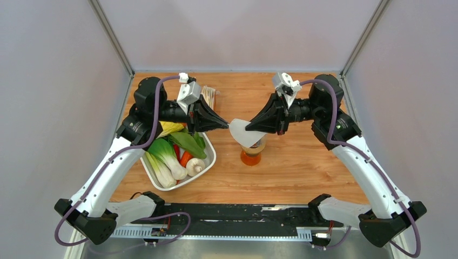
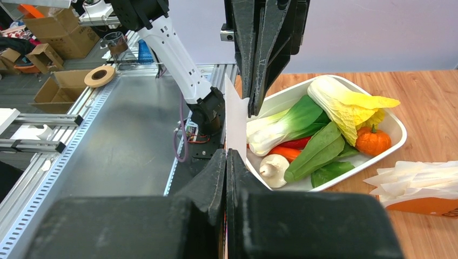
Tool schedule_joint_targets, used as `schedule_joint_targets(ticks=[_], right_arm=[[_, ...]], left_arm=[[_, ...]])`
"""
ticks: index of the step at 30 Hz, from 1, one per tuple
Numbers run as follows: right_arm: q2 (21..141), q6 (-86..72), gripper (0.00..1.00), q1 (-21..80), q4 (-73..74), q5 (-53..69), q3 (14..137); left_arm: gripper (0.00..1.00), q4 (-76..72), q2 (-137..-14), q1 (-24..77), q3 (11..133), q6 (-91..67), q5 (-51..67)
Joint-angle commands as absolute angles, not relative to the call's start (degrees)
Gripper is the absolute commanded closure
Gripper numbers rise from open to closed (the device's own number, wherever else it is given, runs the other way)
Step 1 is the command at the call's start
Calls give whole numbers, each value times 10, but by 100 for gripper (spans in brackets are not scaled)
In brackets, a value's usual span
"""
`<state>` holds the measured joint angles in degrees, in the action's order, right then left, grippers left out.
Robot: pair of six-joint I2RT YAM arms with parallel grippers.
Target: Place the coffee filter in the dripper
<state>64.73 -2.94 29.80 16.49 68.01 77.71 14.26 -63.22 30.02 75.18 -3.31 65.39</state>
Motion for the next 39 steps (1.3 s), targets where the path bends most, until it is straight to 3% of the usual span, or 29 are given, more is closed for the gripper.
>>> schedule_joint_targets(ticks=[1, 7, 18, 39], right_arm=[[641, -33, 100, 307, 142, 690, 778], [643, -33, 100, 310, 143, 682, 776], [649, -46, 100, 297, 148, 639, 775], [654, -54, 100, 299, 150, 633, 767]], left_arm=[[94, 123, -628, 303, 771, -32, 664], [100, 117, -621, 315, 765, -25, 663], [100, 187, -612, 325, 776, 35, 653], [97, 168, -609, 345, 766, -21, 571]])
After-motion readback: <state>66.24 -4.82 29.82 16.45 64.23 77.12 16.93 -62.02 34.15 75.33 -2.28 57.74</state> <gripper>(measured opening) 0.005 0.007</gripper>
